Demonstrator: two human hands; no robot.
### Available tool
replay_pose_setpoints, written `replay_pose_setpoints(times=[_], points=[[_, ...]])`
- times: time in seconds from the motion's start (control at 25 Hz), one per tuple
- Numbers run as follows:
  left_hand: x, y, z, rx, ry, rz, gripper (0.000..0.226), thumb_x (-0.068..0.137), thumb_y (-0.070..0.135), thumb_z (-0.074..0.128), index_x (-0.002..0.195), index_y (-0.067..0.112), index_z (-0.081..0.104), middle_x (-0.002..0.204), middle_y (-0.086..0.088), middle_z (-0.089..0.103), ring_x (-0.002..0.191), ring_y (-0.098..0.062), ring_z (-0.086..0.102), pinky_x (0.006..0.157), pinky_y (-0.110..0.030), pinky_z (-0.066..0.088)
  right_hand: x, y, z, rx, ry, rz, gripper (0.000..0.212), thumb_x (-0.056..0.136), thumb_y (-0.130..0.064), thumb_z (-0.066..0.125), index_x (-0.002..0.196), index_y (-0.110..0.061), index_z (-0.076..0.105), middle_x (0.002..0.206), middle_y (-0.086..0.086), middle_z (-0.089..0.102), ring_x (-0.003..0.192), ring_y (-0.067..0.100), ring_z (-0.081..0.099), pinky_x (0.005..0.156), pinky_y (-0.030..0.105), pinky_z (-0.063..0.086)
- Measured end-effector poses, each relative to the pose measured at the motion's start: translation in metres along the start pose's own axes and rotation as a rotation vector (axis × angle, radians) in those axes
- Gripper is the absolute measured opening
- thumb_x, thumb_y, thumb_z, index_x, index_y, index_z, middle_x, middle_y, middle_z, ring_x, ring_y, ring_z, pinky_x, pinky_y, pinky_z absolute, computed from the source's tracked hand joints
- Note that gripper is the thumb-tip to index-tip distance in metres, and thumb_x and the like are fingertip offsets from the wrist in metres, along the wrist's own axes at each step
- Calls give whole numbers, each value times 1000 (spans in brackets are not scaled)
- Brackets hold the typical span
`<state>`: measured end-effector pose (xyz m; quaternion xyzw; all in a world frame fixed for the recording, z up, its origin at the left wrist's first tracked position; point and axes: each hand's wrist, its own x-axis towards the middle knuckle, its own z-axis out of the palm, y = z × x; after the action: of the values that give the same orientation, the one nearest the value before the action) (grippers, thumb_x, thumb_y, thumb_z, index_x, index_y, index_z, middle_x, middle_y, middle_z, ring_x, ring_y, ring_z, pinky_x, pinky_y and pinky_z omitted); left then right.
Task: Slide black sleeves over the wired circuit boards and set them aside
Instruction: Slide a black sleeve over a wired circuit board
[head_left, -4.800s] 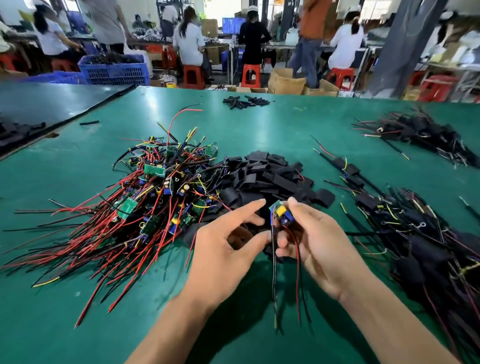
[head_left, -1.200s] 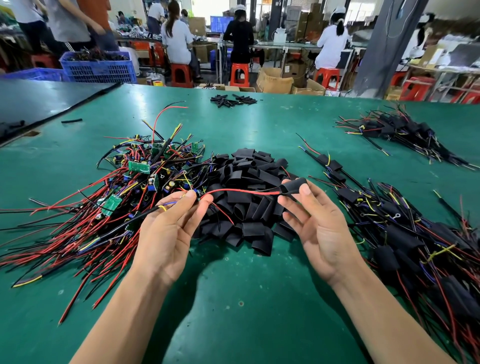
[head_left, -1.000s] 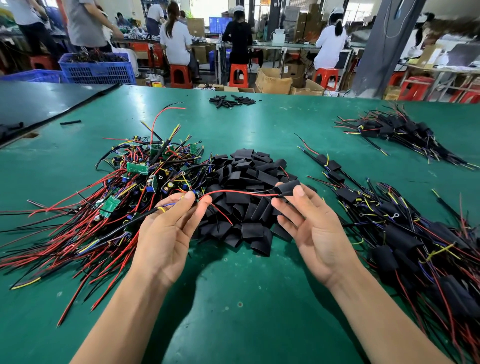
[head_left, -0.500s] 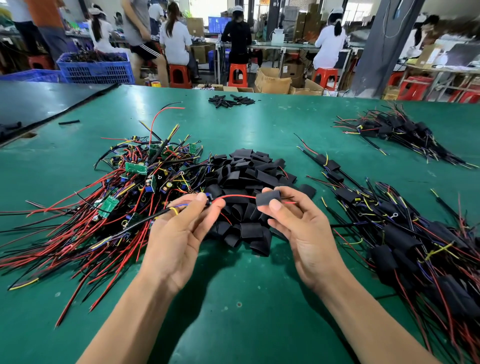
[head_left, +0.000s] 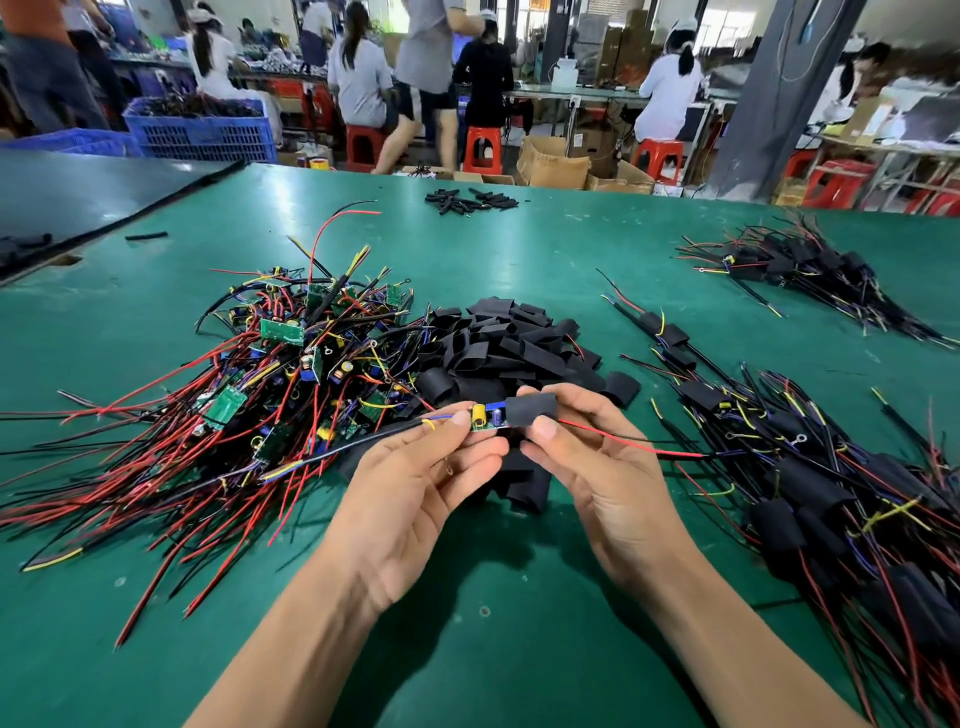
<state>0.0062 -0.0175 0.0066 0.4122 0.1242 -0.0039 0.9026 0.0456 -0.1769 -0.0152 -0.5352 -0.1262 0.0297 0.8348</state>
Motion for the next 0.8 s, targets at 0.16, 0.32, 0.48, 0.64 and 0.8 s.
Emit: replay_pose_setpoints(times=[0.16, 0.32, 0.48, 0.64, 0.8], points=[[1, 0, -1, 41, -8, -51, 15, 75, 18, 69, 81, 12, 82, 87, -12, 77, 67, -14, 73, 59, -22, 58, 0, 2, -1, 35, -13, 57, 36, 68, -17, 83, 103, -17, 72, 103, 17, 75, 96, 26, 71, 91, 39, 57], [0, 0, -2, 120, -25, -50, 15, 76, 20, 68, 79, 14, 82, 84, -9, 76, 64, -13, 72, 58, -22, 58, -1, 4, -1, 53, -29, 74, 34, 79, -11, 77, 111, -6, 66, 103, 22, 74, 91, 28, 74, 81, 37, 59], [1, -1, -5, 168, -39, 22, 14, 80, 18, 68, 87, 9, 77, 82, -13, 73, 63, -16, 69, 58, -23, 57, -2, 2, 1, 5, -50, 60, 23, 77, -24, 79, 100, -22, 75, 102, 17, 76, 90, 25, 74, 80, 34, 59], [3, -2, -8, 181, -33, 41, 20, 79, 17, 68, 94, 4, 73, 78, -14, 71, 61, -17, 68, 57, -23, 57, -2, 3, 1, -2, -35, 42, 22, 76, -22, 80, 98, -22, 76, 102, 17, 76, 94, 26, 74, 78, 29, 57], [3, -2, -6, 156, -56, -26, 12, 77, 19, 71, 82, 13, 79, 80, -11, 71, 62, -17, 69, 58, -24, 58, -3, 5, 0, 31, -19, 81, 27, 80, -21, 78, 104, -14, 71, 101, 20, 75, 87, 27, 74, 82, 40, 57]])
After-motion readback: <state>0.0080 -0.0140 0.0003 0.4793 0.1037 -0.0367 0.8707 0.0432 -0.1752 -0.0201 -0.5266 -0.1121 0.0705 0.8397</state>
